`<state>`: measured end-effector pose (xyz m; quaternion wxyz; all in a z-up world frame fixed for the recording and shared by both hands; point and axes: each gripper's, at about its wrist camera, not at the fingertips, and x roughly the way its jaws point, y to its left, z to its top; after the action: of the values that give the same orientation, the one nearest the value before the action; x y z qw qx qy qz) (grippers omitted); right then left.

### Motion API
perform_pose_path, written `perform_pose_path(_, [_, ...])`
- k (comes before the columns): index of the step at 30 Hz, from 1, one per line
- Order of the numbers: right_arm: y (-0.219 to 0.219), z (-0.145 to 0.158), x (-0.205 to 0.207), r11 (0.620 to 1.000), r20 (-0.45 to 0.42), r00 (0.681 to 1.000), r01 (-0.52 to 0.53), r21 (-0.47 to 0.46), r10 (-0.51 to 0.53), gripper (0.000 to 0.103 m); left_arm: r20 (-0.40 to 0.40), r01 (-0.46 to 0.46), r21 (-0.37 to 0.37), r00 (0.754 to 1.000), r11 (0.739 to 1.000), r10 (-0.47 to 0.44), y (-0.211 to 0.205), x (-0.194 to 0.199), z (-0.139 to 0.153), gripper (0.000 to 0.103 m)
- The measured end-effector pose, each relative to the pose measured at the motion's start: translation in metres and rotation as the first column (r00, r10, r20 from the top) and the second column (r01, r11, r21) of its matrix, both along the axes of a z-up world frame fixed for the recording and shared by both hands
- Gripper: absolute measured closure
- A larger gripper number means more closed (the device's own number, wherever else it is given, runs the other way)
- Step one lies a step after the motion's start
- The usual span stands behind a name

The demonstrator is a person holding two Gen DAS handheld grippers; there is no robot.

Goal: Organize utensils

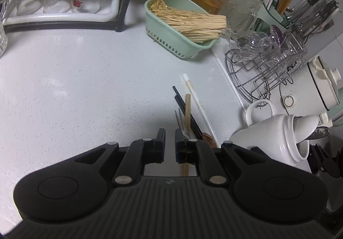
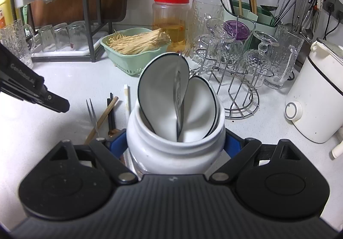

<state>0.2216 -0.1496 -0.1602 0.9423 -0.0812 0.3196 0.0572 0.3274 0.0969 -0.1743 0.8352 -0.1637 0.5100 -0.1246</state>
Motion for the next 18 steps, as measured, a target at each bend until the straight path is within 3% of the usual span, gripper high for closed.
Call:
perform_pose_path(1, [0.0, 0.0, 0.0, 1.0, 0.002, 1.0, 0.0, 0.001, 0.0, 0.011, -0.001, -0.006, -0.006, 1.0, 1.0, 0.006, 0.002, 0.001, -0.002, 0.088])
perform_pose_path(3, [0.0, 0.0, -0.001, 1.0, 0.004, 1.0, 0.001, 0.001, -0.001, 0.011, -0.008, -0.021, -0.014, 1.0, 1.0, 0.021, 0.006, 0.004, -0.006, 0.073])
perform_pose_path(5, [-0.001, 0.0, -0.001, 1.0, 0.007, 1.0, 0.001, 0.002, -0.001, 0.011, -0.018, -0.035, -0.028, 0.999, 0.999, 0.035, 0.01, 0.007, -0.01, 0.067])
perform_pose_path(12, [0.0, -0.001, -0.001, 1.0, 0.016, 1.0, 0.009, 0.008, -0.009, 0.011, -0.046, -0.07, -0.113, 0.997, 0.991, 0.066, 0.022, 0.019, -0.026, 0.067])
perform_pose_path(18, [0.0, -0.001, 0.0, 1.0, 0.016, 1.0, 0.01, 0.007, -0.01, 0.011, -0.052, -0.07, -0.228, 0.997, 0.971, 0.06, 0.021, 0.027, -0.035, 0.067])
